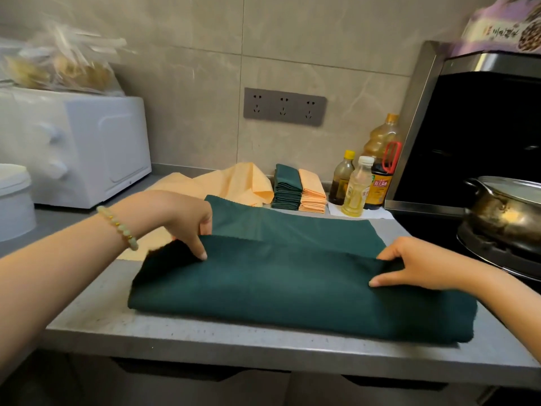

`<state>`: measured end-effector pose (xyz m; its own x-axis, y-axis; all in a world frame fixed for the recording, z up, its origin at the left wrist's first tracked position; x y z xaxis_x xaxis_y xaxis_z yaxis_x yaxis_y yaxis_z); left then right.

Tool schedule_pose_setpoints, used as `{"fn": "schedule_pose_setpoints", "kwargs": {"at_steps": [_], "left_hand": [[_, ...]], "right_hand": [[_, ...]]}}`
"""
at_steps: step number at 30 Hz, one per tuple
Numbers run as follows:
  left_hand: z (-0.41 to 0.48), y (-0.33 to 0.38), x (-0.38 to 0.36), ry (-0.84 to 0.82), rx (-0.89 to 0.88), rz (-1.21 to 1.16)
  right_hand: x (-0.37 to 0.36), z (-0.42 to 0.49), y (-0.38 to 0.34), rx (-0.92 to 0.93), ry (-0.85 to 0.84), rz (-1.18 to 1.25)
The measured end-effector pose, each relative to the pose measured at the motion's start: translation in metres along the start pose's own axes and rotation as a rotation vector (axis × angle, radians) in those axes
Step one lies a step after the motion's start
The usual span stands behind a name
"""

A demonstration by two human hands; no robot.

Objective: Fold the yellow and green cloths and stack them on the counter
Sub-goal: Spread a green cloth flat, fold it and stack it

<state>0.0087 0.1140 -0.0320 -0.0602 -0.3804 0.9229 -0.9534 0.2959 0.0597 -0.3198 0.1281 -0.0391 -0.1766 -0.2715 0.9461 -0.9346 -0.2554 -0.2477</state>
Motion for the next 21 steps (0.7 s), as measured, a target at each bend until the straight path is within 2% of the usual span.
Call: {"fn": "schedule_pose_setpoints", "kwargs": {"at_steps": [2,6,8,11,14,17,21], "left_hand": [[0.02,-0.01,0.014,0.078,0.072,0.112],[0.06,-0.014,0.008,0.089,0.186,0.259],[0.082,-0.003,0.001,0.178,0.149,0.201],[0.111,0.028,-0.01,0.358,-0.039,0.045],[0.133,0.054,-0.043,0.296,-0.147,-0.096],[0.143,0.055,-0.072,0.236,-0.103,-0.126],[0.136,0.06,-0.083,0.251,-0.11,-0.112]], "right_hand": [[0.006,0.033,0.01,-0.033,0.06,-0.067],[-0.006,0.091,0.023,-0.087,0.098,-0.224],[-0.014,0.11,0.026,-0.126,0.157,-0.253],[-0.034,0.129,0.023,-0.144,0.188,-0.096],[-0.065,0.138,0.013,-0.108,0.167,0.033],[-0.079,0.133,0.012,-0.108,0.24,0.025],[-0.083,0.121,0.015,-0.063,0.213,0.023]]}}
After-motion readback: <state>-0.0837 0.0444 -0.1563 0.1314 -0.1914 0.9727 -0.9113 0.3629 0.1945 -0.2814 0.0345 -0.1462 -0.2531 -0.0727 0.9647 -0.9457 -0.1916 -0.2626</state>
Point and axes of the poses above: each hand's wrist, its own z-axis towards the middle knuckle, its own x-axis out of the back of the hand, y = z × x, the point moved 8 cm from there along z, towards the middle knuckle, and after that the axes turned 7 degrees about -x, right-handed, at the moved point
